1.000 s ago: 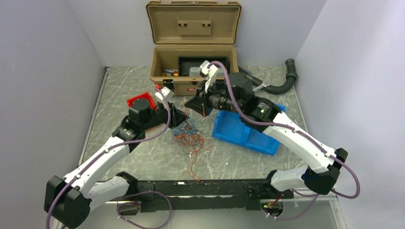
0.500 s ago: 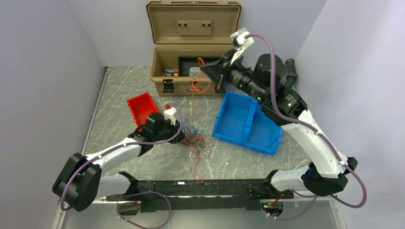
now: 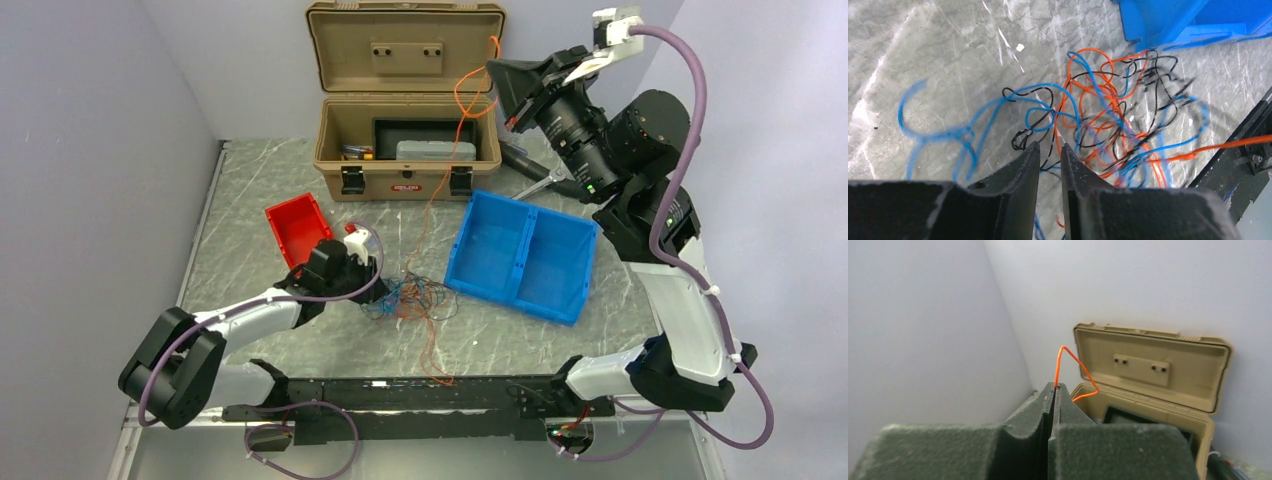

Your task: Untangle the cables

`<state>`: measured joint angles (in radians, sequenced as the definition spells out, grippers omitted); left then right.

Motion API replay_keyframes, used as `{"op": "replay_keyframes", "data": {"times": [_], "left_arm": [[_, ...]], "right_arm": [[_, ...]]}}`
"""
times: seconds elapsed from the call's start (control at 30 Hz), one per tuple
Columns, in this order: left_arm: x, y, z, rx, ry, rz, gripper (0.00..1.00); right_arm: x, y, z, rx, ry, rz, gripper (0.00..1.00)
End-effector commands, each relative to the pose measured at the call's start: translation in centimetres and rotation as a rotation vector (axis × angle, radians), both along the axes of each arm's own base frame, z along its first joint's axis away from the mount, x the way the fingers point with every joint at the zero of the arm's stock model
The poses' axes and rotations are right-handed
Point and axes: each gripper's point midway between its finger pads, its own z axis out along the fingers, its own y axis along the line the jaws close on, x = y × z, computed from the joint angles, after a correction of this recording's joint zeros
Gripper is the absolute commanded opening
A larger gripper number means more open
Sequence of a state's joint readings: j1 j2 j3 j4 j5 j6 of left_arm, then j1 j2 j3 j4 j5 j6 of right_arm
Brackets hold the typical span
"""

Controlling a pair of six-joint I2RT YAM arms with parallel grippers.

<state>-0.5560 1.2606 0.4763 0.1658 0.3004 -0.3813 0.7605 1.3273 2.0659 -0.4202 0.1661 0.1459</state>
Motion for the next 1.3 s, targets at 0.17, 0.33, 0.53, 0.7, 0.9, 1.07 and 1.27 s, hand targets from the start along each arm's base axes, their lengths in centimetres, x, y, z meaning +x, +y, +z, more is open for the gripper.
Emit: {"op": "replay_keyframes", "data": {"times": [0.17,0.33,0.53,0.7,0.9,1.07,1.27], "left_arm": [[0.4,0.0,4.6,-0.055,-0.12,0.0,0.35],[0.9,0.3,10.8,-0.108,-0.278,0.011,0.61],[0.1,-1.3,18.3,-0.234,-0.517,-0.128,0.69],[-0.4,-3.3,19.2,-0.278,-0.541,-0.26,0.65],[-0.4,-5.3,16.2,-0.256,-0.443,-0.332,0.56],[-0.9,-6.3,14.4,-0.242,-0.394,-0.385,0.51],[-1.6,-7.0,14.4,-0.251,-0.389,-0.438,0.25]], "right_arm": [[0.7,-4.0,0.6,0.017,-0.03,-0.187,0.0],[0.2,-3.2,-2.2,0.017,0.024,-0.131,0.0],[-0.2,-2.2,-3.1,0.025,0.042,-0.073,0.0],[-0.3,-1.6,-2.5,0.031,0.035,-0.044,0.0],[-0.3,-1.2,-1.9,0.036,0.024,-0.028,0.0],[-0.1,-1.0,-1.9,0.033,0.023,-0.027,0.0],[0.4,-0.6,-2.6,0.02,0.035,-0.029,0.0]]}}
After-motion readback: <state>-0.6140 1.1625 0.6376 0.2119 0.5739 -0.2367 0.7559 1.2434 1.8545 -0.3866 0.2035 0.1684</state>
